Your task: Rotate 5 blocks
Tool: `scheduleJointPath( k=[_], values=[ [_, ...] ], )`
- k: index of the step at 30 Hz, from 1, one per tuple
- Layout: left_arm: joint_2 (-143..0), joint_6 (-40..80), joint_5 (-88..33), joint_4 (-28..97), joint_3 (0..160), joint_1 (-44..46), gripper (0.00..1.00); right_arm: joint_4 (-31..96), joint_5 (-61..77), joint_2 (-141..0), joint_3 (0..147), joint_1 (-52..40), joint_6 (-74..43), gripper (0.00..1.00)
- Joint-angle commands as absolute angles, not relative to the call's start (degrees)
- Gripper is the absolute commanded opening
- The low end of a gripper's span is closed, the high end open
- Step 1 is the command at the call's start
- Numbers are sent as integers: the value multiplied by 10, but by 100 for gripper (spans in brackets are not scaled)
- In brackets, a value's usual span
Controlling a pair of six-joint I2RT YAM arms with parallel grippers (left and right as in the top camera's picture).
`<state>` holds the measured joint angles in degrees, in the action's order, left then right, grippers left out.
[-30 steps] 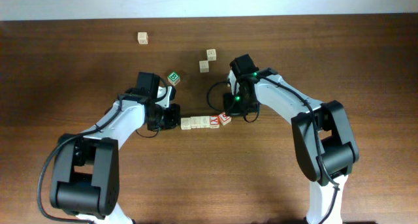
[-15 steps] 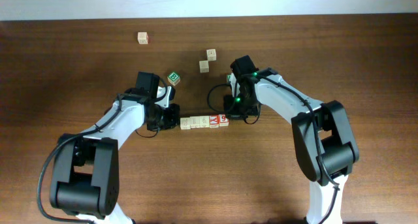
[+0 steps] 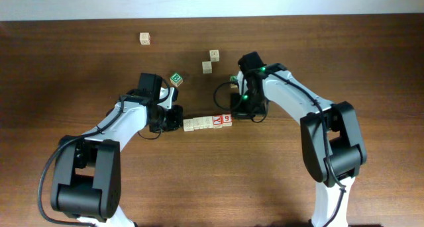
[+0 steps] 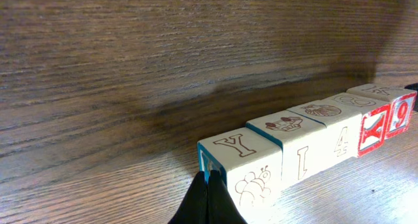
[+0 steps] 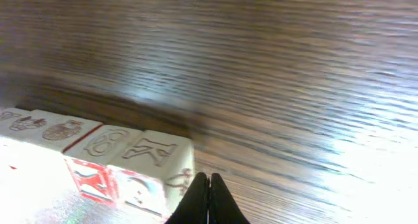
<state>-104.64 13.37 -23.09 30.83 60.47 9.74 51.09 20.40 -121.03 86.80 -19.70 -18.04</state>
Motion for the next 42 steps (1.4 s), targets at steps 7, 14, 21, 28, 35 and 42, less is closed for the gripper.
scheduleJointPath(
  k=[7,14,21,28,35,42],
  values=[
    [-1051,141,-230,307,600,100,0,515,264,-1213,878,-170,-160,4],
    [-1051,141,-229,307,600,100,0,517,395,-1213,871,-110,-74,5],
    [-1051,141,-229,307,600,100,0,470,435,-1214,825,-109,-68,5],
    [-1051,141,-229,307,600,100,0,425,444,-1214,784,-109,-76,4],
    [-1051,141,-229,307,600,100,0,420,444,-1213,780,-109,-76,4],
    [-1051,141,-229,307,600,100,0,407,442,-1214,780,-128,-83,4]
  ],
)
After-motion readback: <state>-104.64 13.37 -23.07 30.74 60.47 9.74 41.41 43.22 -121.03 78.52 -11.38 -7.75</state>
